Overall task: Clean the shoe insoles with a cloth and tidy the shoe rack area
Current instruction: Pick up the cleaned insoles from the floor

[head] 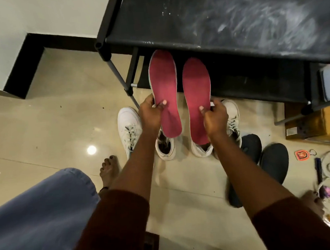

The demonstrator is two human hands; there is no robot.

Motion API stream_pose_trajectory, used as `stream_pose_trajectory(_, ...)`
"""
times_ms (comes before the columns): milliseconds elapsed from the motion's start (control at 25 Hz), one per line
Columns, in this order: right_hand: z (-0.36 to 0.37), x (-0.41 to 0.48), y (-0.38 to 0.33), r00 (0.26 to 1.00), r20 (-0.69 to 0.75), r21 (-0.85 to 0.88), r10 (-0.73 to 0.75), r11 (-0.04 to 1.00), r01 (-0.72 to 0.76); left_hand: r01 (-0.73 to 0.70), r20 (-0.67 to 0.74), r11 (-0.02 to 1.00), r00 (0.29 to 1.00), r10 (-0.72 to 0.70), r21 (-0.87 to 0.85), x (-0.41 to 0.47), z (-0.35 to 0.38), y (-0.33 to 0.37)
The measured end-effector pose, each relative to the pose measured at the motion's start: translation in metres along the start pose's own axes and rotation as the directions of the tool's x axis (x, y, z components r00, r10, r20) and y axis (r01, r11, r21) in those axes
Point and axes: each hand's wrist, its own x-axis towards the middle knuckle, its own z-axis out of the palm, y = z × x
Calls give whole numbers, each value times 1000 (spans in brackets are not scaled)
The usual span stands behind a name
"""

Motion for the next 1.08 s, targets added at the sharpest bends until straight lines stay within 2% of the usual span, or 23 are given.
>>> stream_pose_trajectory(200, 31, 82, -47, 997, -16, -168, 69, 983, -71, -119, 72, 934, 992, 101, 336, 95, 21, 44)
stream_pose_trajectory(320, 44, 115, -62, 992, -13, -287, 123, 950, -122, -52, 82, 807, 997, 5, 588, 125, 39, 54)
stream_pose_trajectory(400, 49, 125, -70, 991, -5, -373, 133, 919, -125, -15, 67, 747, 997, -40, 665, 134, 46, 53)
stream_pose_trajectory(520, 55, 132, -70, 985, 13, -360, 173, 920, -157, 45, 33, 759, 996, -87, 650, 134, 51, 51)
stream_pose_trajectory(640, 49, 128, -63, 982, -49, -305, 184, 933, -190, -6, -6, 733, 1000, 14, 681, 122, 56, 54)
stream_pose_trajectory(680, 44, 124, -61, 983, -55, -303, 173, 935, -182, -23, -28, 752, 998, 55, 658, 114, 57, 58)
stream_pose_trajectory(760, 28, 108, -55, 989, -69, -322, 130, 936, -145, -118, -21, 793, 986, 163, 598, 92, 64, 60)
stream_pose_trajectory(880, -5, 64, -38, 992, -125, -299, 28, 952, -65, -294, 43, 791, 946, 322, 536, 32, 82, 55)
stream_pose_trajectory(1000, -43, 6, -6, 975, -221, -315, -13, 947, -59, -316, 93, 843, 947, 307, 436, -45, 105, 31)
stream_pose_trajectory(1080, -66, -29, 24, 972, -236, -311, -15, 948, -61, -289, 139, 860, 957, 254, 420, -96, 120, 10)
